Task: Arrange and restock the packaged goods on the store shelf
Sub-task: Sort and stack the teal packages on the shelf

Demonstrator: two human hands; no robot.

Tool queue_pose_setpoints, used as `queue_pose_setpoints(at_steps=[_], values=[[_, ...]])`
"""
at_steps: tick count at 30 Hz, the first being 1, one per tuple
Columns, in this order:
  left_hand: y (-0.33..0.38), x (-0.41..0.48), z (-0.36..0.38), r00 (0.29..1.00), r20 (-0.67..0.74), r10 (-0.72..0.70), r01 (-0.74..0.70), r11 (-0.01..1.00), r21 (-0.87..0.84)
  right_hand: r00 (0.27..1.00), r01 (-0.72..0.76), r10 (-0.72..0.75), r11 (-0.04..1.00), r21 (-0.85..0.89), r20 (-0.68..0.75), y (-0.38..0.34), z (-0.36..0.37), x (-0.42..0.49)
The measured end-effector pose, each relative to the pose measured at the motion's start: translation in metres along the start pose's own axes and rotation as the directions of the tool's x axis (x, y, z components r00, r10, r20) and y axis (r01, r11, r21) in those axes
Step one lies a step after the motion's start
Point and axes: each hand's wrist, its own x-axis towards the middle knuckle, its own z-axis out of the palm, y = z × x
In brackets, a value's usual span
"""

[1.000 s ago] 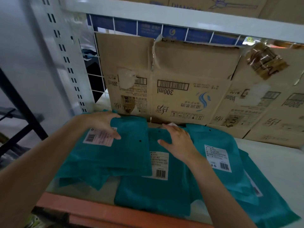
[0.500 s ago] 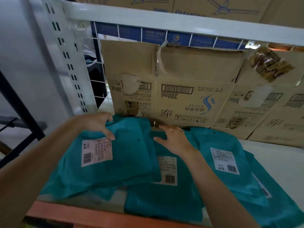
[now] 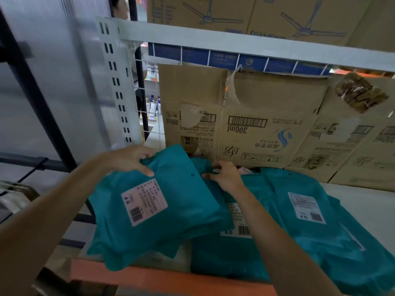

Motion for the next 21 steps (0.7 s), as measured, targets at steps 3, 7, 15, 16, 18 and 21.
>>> queue_pose_setpoints(at_steps=[3, 7, 15, 16, 18, 21], values=[[0.003, -0.011, -0.007, 0.999, -0.019, 0.029, -0.029, 0.999, -0.026, 0.998, 0.007, 0.001, 0.993, 0.121, -0.064, -0.008, -0.001, -0.005], [0.004, -0.023, -0.019, 0.995, -0.082, 0.051, -0.053, 0.998, -0.031, 0.998, 0.033, -0.011, 0.935, 0.352, -0.063, -0.024, -0.011, -0.02], [0.034, -0.066, -0.038, 0.951, -0.247, 0.187, -0.164, 0.98, 0.111, 0.968, 0.247, -0.219, 0.918, 0.31, -0.122, -0.061, -0.052, -0.074], [0.036, -0.068, -0.039, 0.937, -0.271, 0.22, -0.189, 0.973, 0.136, 0.962, 0.265, -0.239, 0.928, 0.263, -0.129, -0.063, -0.058, -0.082], [0.043, -0.072, -0.036, 0.919, -0.294, 0.264, -0.211, 0.957, 0.2, 0.953, 0.292, -0.271, 0.939, 0.179, -0.132, -0.069, -0.07, -0.097], [0.055, -0.08, -0.028, 0.899, -0.292, 0.328, -0.238, 0.923, 0.303, 0.944, 0.32, -0.314, 0.947, 0.045, -0.102, -0.075, -0.089, -0.119]])
